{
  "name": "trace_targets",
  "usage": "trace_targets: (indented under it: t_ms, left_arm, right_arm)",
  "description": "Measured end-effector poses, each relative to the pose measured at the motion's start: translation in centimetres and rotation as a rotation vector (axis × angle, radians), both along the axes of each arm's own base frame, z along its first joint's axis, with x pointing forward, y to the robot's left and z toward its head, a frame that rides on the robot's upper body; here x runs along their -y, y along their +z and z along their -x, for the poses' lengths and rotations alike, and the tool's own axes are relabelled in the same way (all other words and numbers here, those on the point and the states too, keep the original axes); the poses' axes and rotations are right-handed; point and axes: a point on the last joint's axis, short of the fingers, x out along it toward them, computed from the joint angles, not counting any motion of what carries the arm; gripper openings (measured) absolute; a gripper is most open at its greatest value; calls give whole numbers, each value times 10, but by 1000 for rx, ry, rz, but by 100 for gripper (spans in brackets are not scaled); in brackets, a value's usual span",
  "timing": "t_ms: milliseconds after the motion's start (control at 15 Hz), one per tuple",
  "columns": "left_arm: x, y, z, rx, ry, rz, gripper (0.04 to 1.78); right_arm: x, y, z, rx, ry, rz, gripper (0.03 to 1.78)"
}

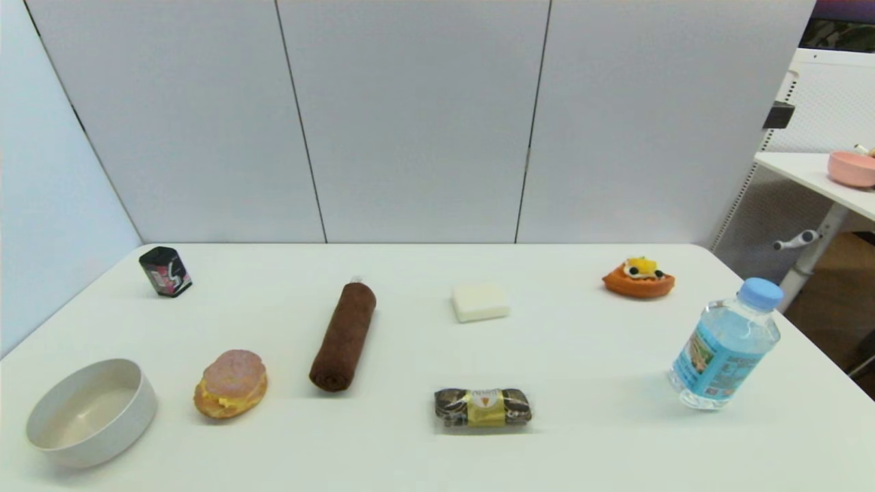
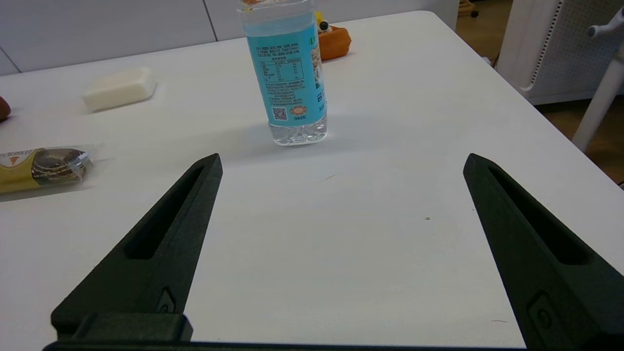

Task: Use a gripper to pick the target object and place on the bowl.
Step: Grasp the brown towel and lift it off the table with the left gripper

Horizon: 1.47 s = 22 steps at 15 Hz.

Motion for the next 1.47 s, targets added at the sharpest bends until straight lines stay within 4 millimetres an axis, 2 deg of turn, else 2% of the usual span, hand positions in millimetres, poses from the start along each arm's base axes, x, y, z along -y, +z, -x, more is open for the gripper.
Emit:
trace_targets:
  t_ms: [1467]
  left_arm:
    - [0,1,-2,-24,-1,-16,171]
  right_arm:
    - [0,0,0,0,0,-1,171]
